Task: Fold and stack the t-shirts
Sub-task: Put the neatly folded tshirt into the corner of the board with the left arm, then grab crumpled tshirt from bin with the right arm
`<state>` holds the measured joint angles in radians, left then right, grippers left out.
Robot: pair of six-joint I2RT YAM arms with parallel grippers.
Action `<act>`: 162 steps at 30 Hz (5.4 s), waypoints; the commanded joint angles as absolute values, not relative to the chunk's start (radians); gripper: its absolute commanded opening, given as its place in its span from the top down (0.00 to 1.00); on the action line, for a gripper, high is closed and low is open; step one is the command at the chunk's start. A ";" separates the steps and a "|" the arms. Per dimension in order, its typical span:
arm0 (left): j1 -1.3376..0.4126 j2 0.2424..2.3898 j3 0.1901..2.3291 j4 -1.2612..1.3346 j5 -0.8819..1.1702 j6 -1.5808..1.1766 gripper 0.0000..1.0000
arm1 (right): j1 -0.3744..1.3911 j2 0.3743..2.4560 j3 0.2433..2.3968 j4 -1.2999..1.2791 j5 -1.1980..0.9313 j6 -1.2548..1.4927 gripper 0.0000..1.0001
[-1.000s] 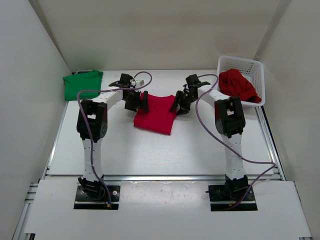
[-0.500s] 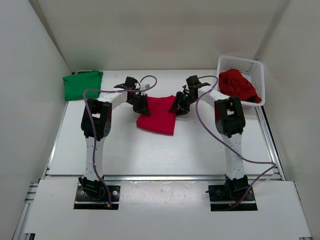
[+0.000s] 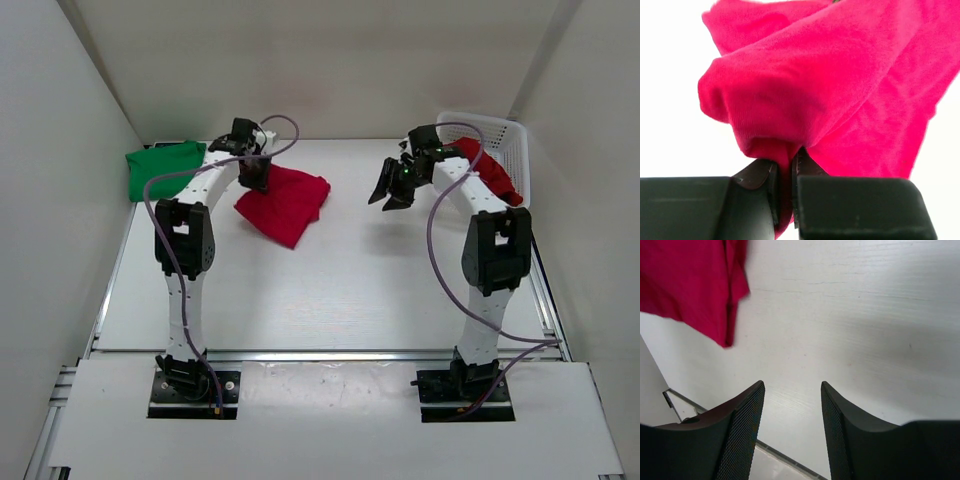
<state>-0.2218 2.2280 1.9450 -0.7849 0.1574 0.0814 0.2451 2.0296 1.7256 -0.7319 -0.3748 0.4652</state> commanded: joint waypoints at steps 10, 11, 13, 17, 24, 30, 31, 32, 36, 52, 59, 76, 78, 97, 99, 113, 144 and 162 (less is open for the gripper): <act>-0.118 2.209 2.100 -0.647 -0.357 0.348 1.00 | 0.210 1.888 1.643 -0.776 -0.311 0.403 0.45; -0.112 2.213 2.112 -0.637 -0.363 0.365 1.00 | 0.206 1.888 1.637 -0.773 -0.308 0.402 0.46; -0.097 2.215 2.109 -0.611 -0.411 0.393 1.00 | 0.209 1.888 1.638 -0.775 -0.308 0.407 0.45; -0.069 2.200 2.092 -0.536 -0.449 0.440 1.00 | 0.210 1.893 1.643 -0.790 -0.295 0.393 0.44; -0.014 2.187 2.068 -0.463 -0.480 0.489 1.00 | 0.207 1.887 1.637 -0.792 -0.298 0.396 0.45; 0.066 2.189 2.063 -0.471 -0.473 0.448 1.00 | 0.216 1.893 1.652 -0.816 -0.291 0.390 0.45; 0.081 2.180 2.056 -0.460 -0.459 0.439 1.00 | 0.215 1.894 1.654 -0.819 -0.294 0.387 0.45; 0.096 2.174 2.043 -0.454 -0.439 0.427 1.00 | 0.210 1.905 1.652 -0.810 -0.302 0.396 0.45; 0.121 2.129 1.999 -0.414 -0.404 0.403 1.00 | 0.224 1.920 1.678 -0.824 -0.305 0.391 0.45; 0.218 2.282 2.097 -0.400 -0.552 0.357 0.69 | 0.270 2.023 1.819 -0.926 -0.296 0.359 0.44; 0.244 2.284 2.088 -0.348 -0.663 0.360 0.01 | 0.293 2.034 1.856 -0.969 -0.288 0.338 0.44; 0.069 1.862 1.686 -0.626 0.061 0.224 0.02 | 0.085 1.810 2.028 -1.008 -0.106 0.302 0.43; -0.018 1.868 1.683 -0.710 0.139 0.251 0.01 | 0.002 1.813 2.040 -1.011 -0.104 0.318 0.42; -0.255 1.965 1.540 -0.891 0.204 0.225 0.02 | -0.287 2.469 2.625 -1.005 -0.041 0.344 0.19; -0.261 1.985 1.549 -0.906 0.209 0.230 0.02 | -0.293 2.485 2.593 -1.020 -0.029 0.337 0.19; -0.216 2.030 1.603 -0.928 0.204 0.212 0.01 | -0.252 2.494 2.647 -1.054 0.029 0.325 1.00; -0.219 1.737 1.434 -0.845 0.160 0.199 0.01 | -0.170 1.836 2.312 -0.926 -0.066 0.319 0.28; -0.078 1.913 1.500 -0.876 0.268 0.164 0.01 | -0.225 2.335 2.356 -1.072 0.229 0.327 0.19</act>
